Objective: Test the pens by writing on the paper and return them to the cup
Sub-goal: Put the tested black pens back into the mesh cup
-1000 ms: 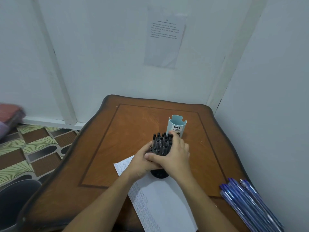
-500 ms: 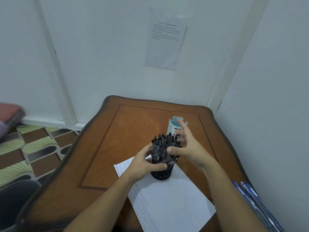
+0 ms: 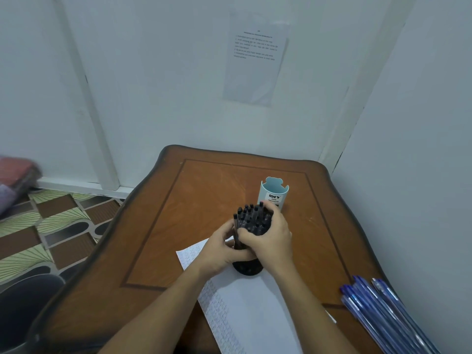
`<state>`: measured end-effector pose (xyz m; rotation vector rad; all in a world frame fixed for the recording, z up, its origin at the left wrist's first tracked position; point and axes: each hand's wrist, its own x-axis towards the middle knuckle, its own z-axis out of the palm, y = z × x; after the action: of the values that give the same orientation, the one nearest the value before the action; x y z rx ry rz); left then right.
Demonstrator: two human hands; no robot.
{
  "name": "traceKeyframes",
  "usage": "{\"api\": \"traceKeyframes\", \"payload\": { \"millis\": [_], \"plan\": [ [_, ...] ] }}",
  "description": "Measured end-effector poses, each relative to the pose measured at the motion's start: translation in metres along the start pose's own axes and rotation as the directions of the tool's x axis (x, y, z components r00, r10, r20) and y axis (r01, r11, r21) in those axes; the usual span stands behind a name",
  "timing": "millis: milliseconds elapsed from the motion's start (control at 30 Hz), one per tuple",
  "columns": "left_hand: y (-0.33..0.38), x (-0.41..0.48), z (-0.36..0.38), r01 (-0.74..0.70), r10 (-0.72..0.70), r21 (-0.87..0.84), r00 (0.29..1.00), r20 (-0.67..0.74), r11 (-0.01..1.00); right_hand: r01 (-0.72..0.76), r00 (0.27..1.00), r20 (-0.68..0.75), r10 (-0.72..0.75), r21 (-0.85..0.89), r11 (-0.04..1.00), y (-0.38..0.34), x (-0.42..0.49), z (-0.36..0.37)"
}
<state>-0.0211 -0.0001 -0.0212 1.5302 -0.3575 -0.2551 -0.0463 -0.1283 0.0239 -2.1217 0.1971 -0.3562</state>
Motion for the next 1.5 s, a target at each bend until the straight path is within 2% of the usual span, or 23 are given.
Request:
{"api": "traceKeyframes", "payload": {
  "millis": [133,267,333,367,400,433,467,533,600,667,733,800,867,967,1033,1100,1167,1233,1300,1400,1433,1467,1500],
  "plan": [
    [-0.001,0.001,-0.001,0.027,-0.027,-0.008,1.000,0.013,1.000,-0.007,0.950,0.302,-0.082,0.281,0.960,0.013,0.020,-0.026],
    [-0.003,0.003,-0.002,0.056,-0.056,-0.001,0.998,0.012,0.998,-0.096,0.750,0.648,-0.133,0.306,0.947,0.008,0.047,-0.050],
    [-0.003,0.003,-0.003,0.059,-0.059,0.007,0.998,0.006,0.998,-0.195,0.672,0.731,-0.116,0.326,0.925,0.008,0.055,-0.053],
    [-0.003,0.003,-0.002,0.056,-0.056,0.009,0.998,0.005,0.998,-0.238,0.659,0.744,-0.113,0.349,0.907,0.010,0.056,-0.054],
    [-0.003,0.003,-0.002,0.052,-0.052,0.011,0.999,0.005,0.999,-0.257,0.674,0.730,-0.112,0.374,0.891,0.010,0.054,-0.055],
    [-0.003,0.002,-0.001,0.044,-0.044,0.007,0.999,0.006,0.999,-0.242,0.731,0.677,-0.090,0.379,0.893,0.008,0.049,-0.056],
    [-0.003,0.001,-0.001,0.037,-0.037,0.000,0.999,0.003,0.999,-0.198,0.815,0.576,-0.052,0.361,0.911,0.003,0.040,-0.056],
    [-0.003,0.001,-0.001,0.040,-0.040,-0.016,0.999,-0.001,0.999,-0.116,0.963,0.266,0.049,0.243,0.963,-0.006,0.018,-0.049],
    [-0.003,0.001,0.000,0.035,-0.035,-0.022,0.999,-0.007,0.999,-0.060,0.996,0.076,0.055,0.053,0.997,-0.016,-0.001,-0.032],
    [-0.002,-0.001,0.001,0.024,-0.025,-0.004,1.000,-0.013,1.000,0.004,1.000,0.029,0.003,-0.207,0.978,-0.018,-0.008,-0.012],
    [-0.003,-0.001,0.002,0.017,-0.017,0.003,1.000,-0.012,1.000,0.030,0.999,-0.017,-0.039,-0.362,0.932,-0.016,-0.005,0.000],
    [-0.003,-0.001,0.001,0.018,-0.018,-0.010,1.000,-0.011,1.000,0.102,0.994,0.011,-0.105,-0.342,0.934,-0.011,0.003,-0.002],
    [-0.002,0.000,0.000,0.024,-0.024,-0.022,1.000,-0.007,0.999,0.180,0.974,0.160,-0.158,-0.133,0.975,-0.003,0.013,-0.017],
    [-0.002,0.001,-0.001,0.029,-0.028,-0.034,1.000,0.003,0.999,0.056,0.860,0.475,-0.188,0.280,0.958,0.006,0.024,-0.049],
    [-0.003,0.001,-0.001,0.032,-0.032,-0.025,0.999,0.012,0.999,0.009,0.817,0.531,-0.223,0.377,0.926,0.007,0.027,-0.059],
    [-0.003,0.000,-0.001,0.041,-0.040,-0.034,0.999,0.021,0.999,0.057,0.854,0.480,-0.201,0.298,0.953,0.002,0.025,-0.056],
    [-0.003,0.000,0.000,0.038,-0.037,-0.041,0.999,0.023,0.998,0.181,0.880,0.435,-0.191,0.065,0.981,-0.008,0.021,-0.047],
    [-0.003,0.001,0.000,0.030,-0.029,-0.052,0.999,0.023,0.998,0.276,0.886,0.415,-0.206,-0.117,0.954,-0.013,0.021,-0.038],
    [-0.003,0.001,0.000,0.020,-0.019,-0.050,1.000,0.020,0.999,0.251,0.921,0.350,-0.173,-0.191,0.949,-0.018,0.020,-0.034],
    [-0.002,0.000,0.000,0.007,-0.006,-0.034,1.000,0.019,0.999,0.161,0.973,0.225,-0.055,-0.488,0.858,-0.025,0.012,-0.026],
    [-0.002,0.001,0.000,0.002,-0.001,-0.033,0.999,0.032,0.999,0.177,0.969,0.243,-0.049,-0.539,0.824,-0.027,0.009,-0.025],
    [-0.003,0.001,0.000,0.003,-0.001,-0.036,0.999,0.039,0.999,0.202,0.954,0.294,-0.055,-0.499,0.843,-0.028,0.009,-0.027],
    [-0.003,0.001,0.000,0.011,-0.010,-0.047,0.999,0.031,0.999,0.211,0.931,0.358,-0.075,-0.359,0.909,-0.029,0.012,-0.031]
  ]
}}
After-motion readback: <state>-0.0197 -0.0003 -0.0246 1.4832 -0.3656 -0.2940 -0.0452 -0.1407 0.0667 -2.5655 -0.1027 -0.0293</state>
